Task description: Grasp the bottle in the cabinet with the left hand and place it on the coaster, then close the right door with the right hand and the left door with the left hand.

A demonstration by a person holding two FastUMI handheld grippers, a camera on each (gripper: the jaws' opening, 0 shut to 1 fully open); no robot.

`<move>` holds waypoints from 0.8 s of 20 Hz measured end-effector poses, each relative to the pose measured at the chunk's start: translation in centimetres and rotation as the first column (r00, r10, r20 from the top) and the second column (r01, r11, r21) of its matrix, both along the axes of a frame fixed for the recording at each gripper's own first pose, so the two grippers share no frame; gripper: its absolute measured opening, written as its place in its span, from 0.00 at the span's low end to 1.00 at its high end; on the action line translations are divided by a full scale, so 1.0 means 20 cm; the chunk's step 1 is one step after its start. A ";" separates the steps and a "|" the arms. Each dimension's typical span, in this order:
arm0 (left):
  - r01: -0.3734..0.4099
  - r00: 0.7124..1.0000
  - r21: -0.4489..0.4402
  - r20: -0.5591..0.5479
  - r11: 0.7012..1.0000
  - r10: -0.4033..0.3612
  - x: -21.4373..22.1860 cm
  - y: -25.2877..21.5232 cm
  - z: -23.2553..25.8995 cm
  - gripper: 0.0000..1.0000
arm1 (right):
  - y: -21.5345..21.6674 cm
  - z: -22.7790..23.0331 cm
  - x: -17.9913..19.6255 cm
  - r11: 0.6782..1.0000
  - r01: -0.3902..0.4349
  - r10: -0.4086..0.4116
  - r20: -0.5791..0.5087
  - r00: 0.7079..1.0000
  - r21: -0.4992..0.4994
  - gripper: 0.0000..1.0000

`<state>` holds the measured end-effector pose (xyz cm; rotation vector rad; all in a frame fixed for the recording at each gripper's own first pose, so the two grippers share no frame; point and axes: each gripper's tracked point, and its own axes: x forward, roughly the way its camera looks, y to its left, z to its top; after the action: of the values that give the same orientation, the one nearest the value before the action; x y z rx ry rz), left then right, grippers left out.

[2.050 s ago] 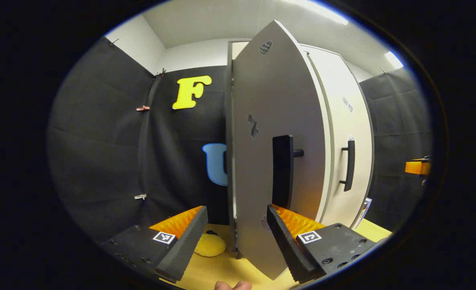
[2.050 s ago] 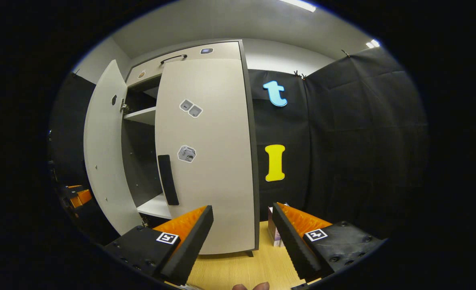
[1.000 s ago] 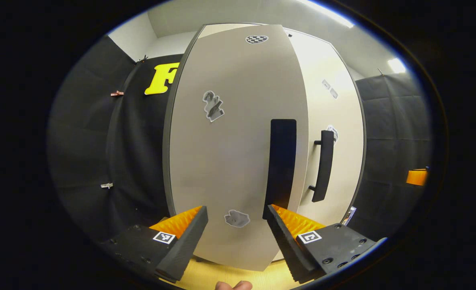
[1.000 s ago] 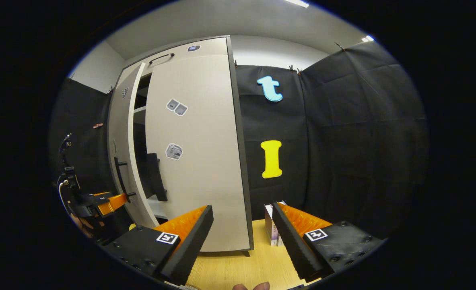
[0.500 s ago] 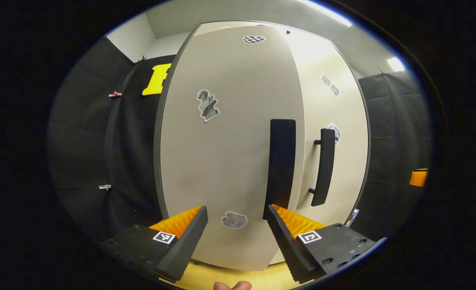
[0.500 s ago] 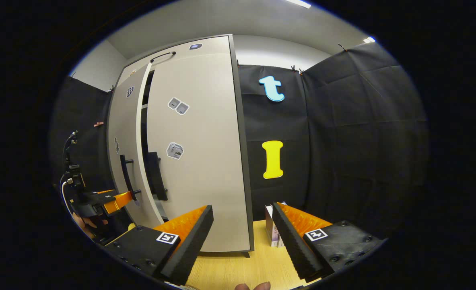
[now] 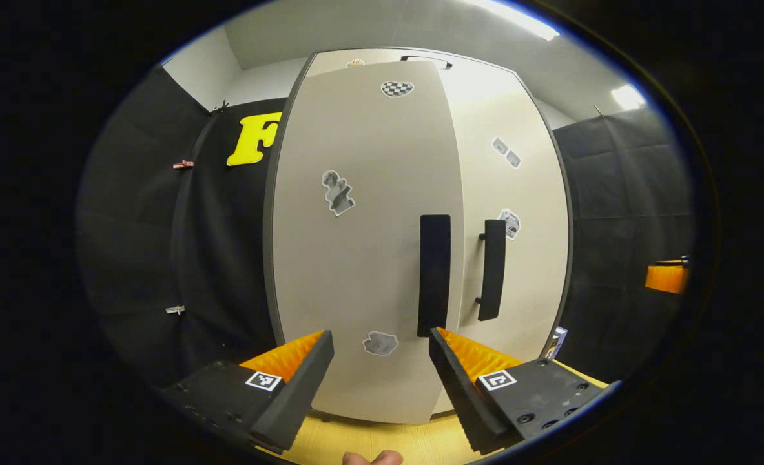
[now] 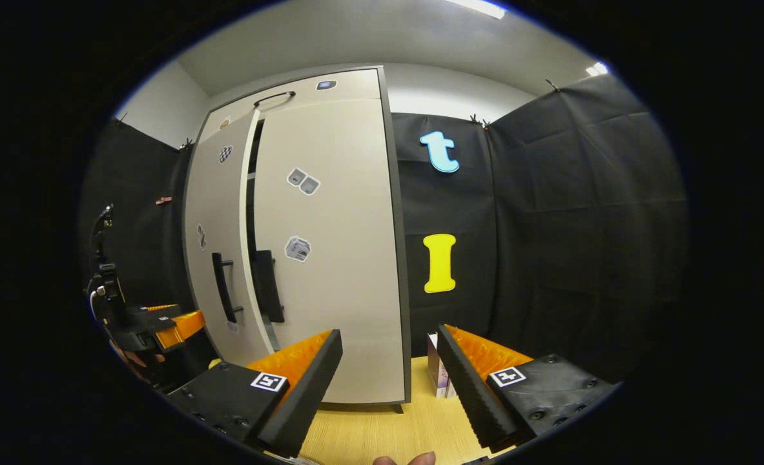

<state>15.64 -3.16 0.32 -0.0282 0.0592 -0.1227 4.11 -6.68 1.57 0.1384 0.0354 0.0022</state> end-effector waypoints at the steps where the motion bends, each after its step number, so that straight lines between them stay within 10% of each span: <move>1: 0.002 1.000 0.001 -0.002 1.000 -0.002 -0.04 0.02 0.01 0.95 | 0.02 0.01 -0.02 1.000 -0.003 0.003 0.001 1.000 -0.012 0.98; 16: 0.015 0.999 0.069 0.029 0.998 -0.017 -0.60 0.22 0.11 0.95 | 0.31 0.06 -0.26 0.999 -0.040 0.041 0.021 0.999 -0.034 0.98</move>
<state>3.71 1.14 2.61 0.0427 0.0343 -0.1370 -1.04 -0.50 2.76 0.1045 0.0167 0.0436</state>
